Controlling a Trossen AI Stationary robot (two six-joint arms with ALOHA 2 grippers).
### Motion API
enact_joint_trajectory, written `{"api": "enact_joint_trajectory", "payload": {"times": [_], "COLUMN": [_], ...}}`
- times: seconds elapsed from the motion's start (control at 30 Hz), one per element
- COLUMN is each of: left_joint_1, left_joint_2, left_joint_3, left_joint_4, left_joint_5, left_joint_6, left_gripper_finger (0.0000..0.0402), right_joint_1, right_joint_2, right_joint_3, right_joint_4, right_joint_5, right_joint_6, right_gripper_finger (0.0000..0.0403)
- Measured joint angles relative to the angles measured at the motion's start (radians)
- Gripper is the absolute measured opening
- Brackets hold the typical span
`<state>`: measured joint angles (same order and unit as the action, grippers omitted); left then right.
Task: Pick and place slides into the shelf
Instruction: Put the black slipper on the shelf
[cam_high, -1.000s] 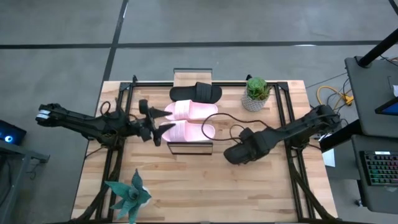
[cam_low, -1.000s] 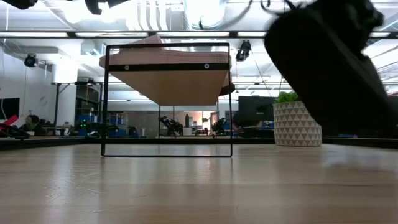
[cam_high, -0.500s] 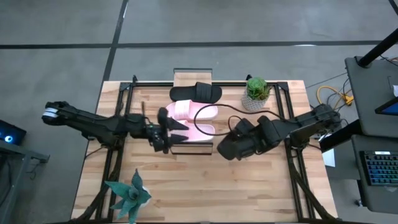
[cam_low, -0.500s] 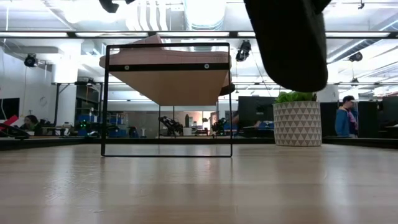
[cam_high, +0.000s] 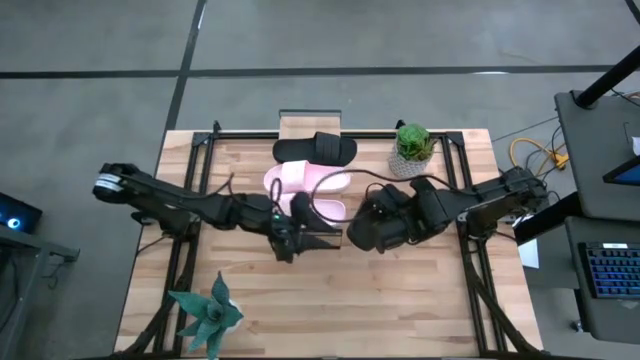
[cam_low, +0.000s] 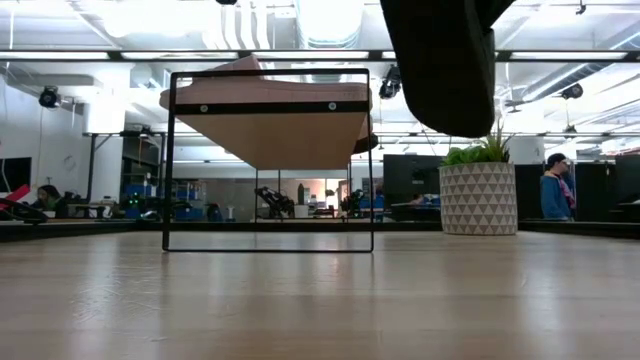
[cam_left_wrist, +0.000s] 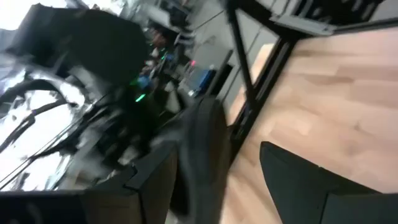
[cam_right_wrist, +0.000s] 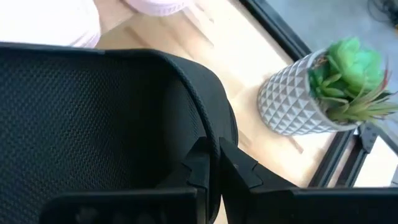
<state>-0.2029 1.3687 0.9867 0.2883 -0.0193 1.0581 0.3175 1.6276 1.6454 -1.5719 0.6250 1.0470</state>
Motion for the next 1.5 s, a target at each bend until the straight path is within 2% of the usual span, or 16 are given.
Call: {"api": "enact_joint_trajectory", "payload": {"times": [0.33, 0.63, 1.0, 1.5], "left_joint_1": [-0.009, -0.007, 0.0, 0.007], "left_joint_2": [0.128, 0.199, 0.214, 0.217], "left_joint_3": [0.08, 0.151, 0.161, 0.172], "left_joint_4": [0.099, 0.103, 0.1, 0.09], "left_joint_5": [0.002, -0.026, -0.103, -0.108], "left_joint_6": [0.009, 0.007, 0.03, 0.023], "left_gripper_finger": [0.0215, 0.0215, 0.0215, 0.0215], "right_joint_1": [-0.024, -0.024, -0.024, -0.024], "right_joint_2": [0.0, -0.001, -0.001, -0.001], "right_joint_3": [0.001, 0.001, 0.001, 0.047], "right_joint_4": [0.0, 0.003, 0.011, 0.046], "right_joint_5": [0.045, 0.049, 0.049, 0.072], "right_joint_6": [-0.037, -0.052, -0.061, -0.108], "right_gripper_finger": [0.0011, 0.0012, 0.0012, 0.0012]}}
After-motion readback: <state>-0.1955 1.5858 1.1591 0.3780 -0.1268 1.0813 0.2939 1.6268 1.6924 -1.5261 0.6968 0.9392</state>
